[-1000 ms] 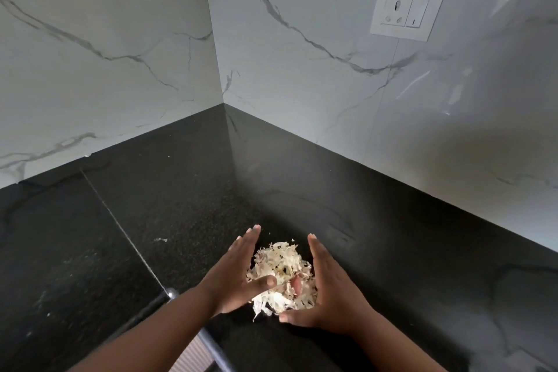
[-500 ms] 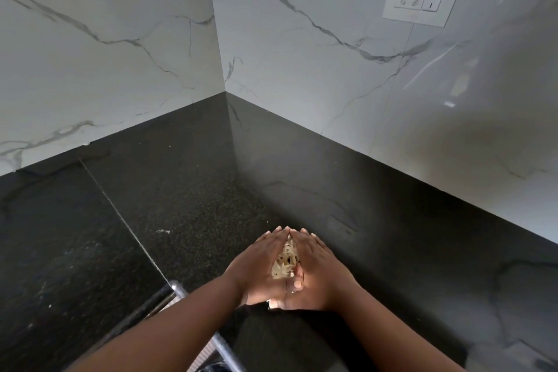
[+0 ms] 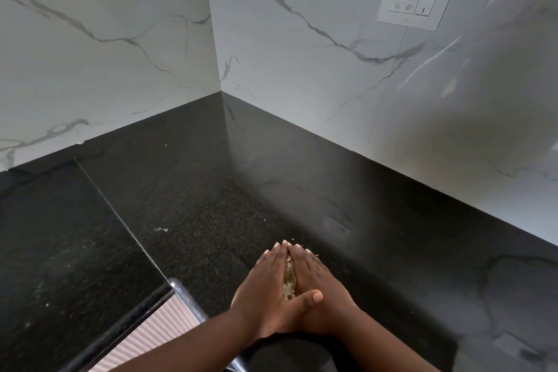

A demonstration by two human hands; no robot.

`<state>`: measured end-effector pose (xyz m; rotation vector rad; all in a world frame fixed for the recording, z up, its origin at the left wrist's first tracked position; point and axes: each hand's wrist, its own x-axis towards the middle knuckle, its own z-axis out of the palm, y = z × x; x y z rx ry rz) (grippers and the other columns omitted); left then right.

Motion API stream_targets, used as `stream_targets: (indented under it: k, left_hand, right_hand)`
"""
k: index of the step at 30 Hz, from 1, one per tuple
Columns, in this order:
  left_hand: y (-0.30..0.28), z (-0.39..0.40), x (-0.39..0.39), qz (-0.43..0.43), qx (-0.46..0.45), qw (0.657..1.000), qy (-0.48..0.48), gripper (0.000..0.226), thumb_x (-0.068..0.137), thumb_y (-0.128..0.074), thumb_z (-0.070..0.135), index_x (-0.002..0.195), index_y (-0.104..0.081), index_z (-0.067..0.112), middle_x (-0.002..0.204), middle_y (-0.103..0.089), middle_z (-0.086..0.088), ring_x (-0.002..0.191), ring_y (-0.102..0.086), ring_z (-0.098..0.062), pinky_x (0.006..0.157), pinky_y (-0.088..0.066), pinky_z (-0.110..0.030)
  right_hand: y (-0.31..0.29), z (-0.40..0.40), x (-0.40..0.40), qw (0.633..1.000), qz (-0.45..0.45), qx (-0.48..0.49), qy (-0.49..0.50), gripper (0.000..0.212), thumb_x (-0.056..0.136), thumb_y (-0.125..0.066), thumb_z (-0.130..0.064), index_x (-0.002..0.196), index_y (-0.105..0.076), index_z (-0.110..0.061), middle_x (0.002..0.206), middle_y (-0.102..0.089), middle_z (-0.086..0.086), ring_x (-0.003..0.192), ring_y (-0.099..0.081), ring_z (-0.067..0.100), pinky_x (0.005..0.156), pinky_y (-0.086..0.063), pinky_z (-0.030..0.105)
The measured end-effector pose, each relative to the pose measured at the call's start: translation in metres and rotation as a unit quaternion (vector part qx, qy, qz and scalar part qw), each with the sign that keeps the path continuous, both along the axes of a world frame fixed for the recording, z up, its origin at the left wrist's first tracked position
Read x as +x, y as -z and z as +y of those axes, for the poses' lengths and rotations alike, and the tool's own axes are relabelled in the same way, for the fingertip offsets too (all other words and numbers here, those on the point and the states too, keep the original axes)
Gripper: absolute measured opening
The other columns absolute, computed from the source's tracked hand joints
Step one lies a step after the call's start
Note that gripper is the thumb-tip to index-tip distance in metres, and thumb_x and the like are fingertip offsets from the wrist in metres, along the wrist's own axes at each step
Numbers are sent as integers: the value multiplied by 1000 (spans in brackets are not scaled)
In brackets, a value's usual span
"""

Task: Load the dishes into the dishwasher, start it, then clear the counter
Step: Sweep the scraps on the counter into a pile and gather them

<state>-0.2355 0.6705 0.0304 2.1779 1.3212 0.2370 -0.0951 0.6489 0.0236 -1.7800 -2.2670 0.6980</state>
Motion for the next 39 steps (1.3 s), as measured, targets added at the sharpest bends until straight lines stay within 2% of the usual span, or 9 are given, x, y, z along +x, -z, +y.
stream_targets:
  k: [5,9,13,17,23,27,31,33,39]
  left_hand:
    - [1,0,-2,-7,13,1000,15,110,79,-50,74,154,3,13,163,0,2,130,13,7,107,13,-11]
    - [4,3,-4,-39,-22,999,-6,119,68,-44,86,155,-1,17,162,-5,5,143,7,-2,116,3,-19]
    - [7,7,-11,-238,-110,963,-59,127,55,-42,98,153,-16,23,159,-24,5,145,-20,-5,118,-23,-27]
    - [6,14,-29,-333,-144,926,-106,114,60,-50,93,150,-24,29,157,-27,8,142,-24,1,118,-25,-33]
    - [13,8,-38,-349,-158,918,-101,109,61,-46,93,149,-25,31,155,-28,13,140,-26,3,118,-27,-36]
    - [14,5,-27,-273,-112,951,-92,117,62,-32,98,152,-22,24,158,-25,5,144,-22,-4,119,-23,-37]
    - [14,1,-16,-113,-7,993,-27,130,58,-3,100,155,-14,14,161,-18,2,147,-4,-5,120,2,-26]
    - [14,0,-14,-69,13,998,-6,131,55,1,100,156,-10,16,162,-13,5,147,3,-5,119,6,-24]
    - [15,2,-17,-79,11,997,1,131,56,-6,101,155,-16,15,161,-18,4,148,0,-4,120,3,-23]
  right_hand:
    - [-4,-4,-1,1000,2,-4,4,121,75,-63,-70,153,16,-20,160,11,-12,135,22,-5,108,16,13]
    - [-1,-3,-1,1000,4,-6,21,125,69,-65,-72,154,13,-24,162,9,-10,143,16,-1,116,9,19]
    - [-9,-10,3,994,91,-12,61,136,55,-73,-77,155,6,-28,161,6,-15,146,5,0,120,-9,26]
    - [-10,-29,18,964,213,-3,161,136,48,-75,-81,153,1,-39,159,-3,-19,145,-8,2,119,-19,31]
    - [-11,-42,11,994,49,6,92,144,49,-63,-91,150,21,-33,153,22,-23,142,17,1,118,2,27]
    - [-3,-28,-3,995,-7,32,90,144,54,-57,-91,150,24,-20,153,25,-15,142,24,6,117,10,27]
    - [3,-15,-16,997,0,40,64,133,66,-64,-74,152,19,-17,157,22,-11,143,24,4,114,16,23]
    - [7,-11,-21,998,-7,44,52,128,66,-58,-78,154,13,-19,160,18,-9,145,20,4,116,13,24]
    - [12,-10,-22,997,-22,51,49,124,66,-55,-81,155,8,-21,160,8,-13,146,14,6,115,14,23]
